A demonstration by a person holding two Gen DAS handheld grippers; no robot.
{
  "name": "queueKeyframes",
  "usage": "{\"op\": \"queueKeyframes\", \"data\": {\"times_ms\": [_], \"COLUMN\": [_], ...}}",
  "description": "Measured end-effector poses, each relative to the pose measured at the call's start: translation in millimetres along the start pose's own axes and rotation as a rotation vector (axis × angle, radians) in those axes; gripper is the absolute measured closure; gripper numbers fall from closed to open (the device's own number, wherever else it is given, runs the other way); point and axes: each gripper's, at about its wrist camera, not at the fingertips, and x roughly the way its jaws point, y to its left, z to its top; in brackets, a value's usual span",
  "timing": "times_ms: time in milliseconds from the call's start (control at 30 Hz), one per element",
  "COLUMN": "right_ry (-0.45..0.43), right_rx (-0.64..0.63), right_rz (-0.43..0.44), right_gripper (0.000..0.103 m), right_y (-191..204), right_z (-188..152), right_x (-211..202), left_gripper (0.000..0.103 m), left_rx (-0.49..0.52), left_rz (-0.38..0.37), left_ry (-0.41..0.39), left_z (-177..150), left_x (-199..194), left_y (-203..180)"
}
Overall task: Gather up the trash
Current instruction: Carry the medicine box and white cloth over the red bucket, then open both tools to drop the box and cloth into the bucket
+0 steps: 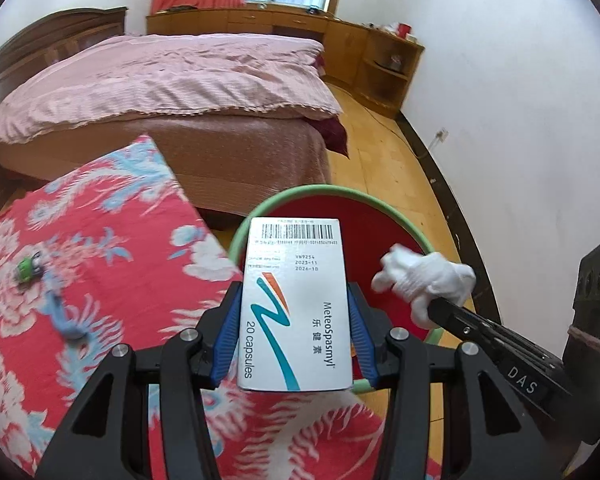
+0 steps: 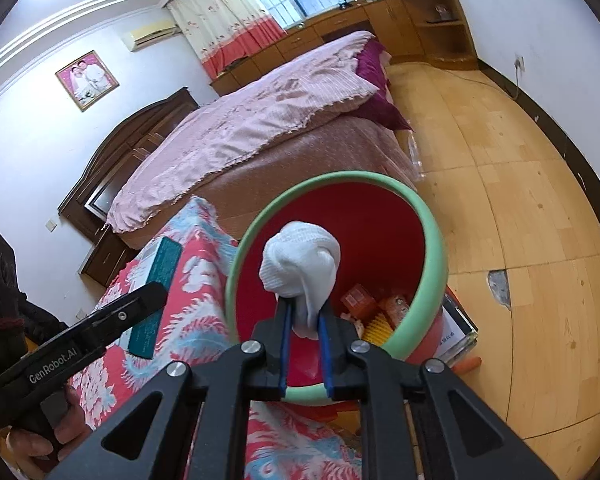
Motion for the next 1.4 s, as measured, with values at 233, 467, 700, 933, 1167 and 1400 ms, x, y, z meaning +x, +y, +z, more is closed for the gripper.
{"op": "queueKeyframes", "data": {"times_ms": [233,467,700,933,1167,1400], "right_ry": [0.005,0.006,-0.001,0.006,0.016,0.026], "right_rx": [0.022,0.035,0.023,0.012,-0.023,-0.055], "right_rz": [-0.007,-0.001,0.012,0.021,0.031,0.039], "right_gripper": [0.087,0.085,0.074,0.069,0.063,0.058], "right_y": [-12.7,-15.2,-7.5,3.7,24.1,46.4], "right_z": [1.2,2.1,0.1,-1.6,-3.3,-7.0], "right_x": [6.6,6.7,1.4,1.7,3.6,7.4], "left_gripper": [0.051,0.042,0.042,0.042,0.042,0.042], "left_rx": [0.020,0.023,-0.001,-0.059,-0.103,-0.149], "left_rz": [-0.012,-0.002,0.022,0.083,0.159,0.245], "left_ry": [0.034,0.010,0.001,-0.012,-0.035,-0.031], "left_z": [3.8,7.1,6.3,4.2,5.5,5.6], "left_x": [16.9,13.8,5.4,-8.0,-23.8,-31.3], "left_y": [-9.2,-10.4,0.8,33.6,76.9,132.0]}}
